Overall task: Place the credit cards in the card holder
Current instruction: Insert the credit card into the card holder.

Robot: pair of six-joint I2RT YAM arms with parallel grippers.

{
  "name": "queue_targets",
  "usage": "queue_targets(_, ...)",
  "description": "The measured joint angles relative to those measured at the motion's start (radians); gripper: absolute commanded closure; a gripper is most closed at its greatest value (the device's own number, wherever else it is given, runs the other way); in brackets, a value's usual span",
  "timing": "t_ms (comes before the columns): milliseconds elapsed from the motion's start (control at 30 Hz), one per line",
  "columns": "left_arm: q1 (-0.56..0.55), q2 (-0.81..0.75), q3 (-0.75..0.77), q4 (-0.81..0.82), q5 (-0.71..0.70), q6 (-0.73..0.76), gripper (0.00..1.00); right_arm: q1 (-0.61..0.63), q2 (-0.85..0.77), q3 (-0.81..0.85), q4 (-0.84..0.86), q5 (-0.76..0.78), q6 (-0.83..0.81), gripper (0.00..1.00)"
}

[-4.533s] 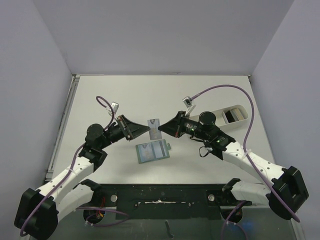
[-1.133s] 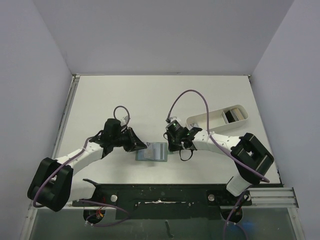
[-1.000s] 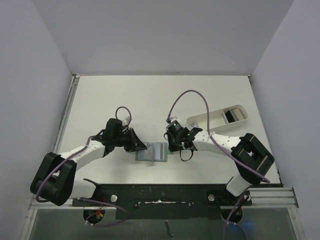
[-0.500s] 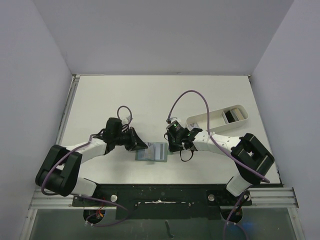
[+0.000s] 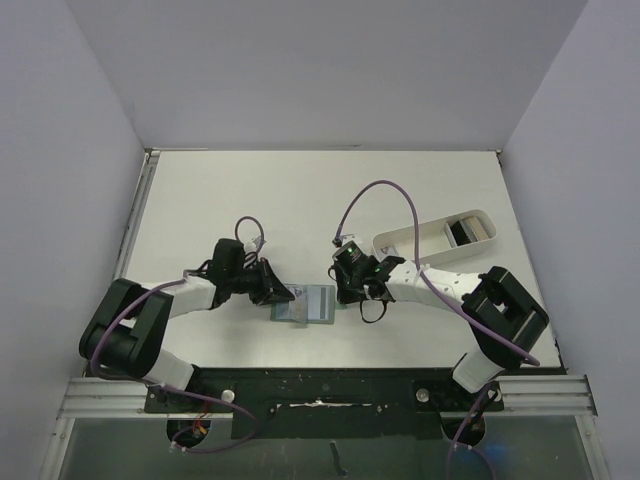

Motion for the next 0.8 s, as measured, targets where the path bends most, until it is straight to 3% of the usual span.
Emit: queue_targets(800, 0.002, 0.063, 0.005, 0.047, -0.008, 0.042, 1.00, 0.000, 0.000, 0.000, 0.000, 0.000, -0.003, 0.96)
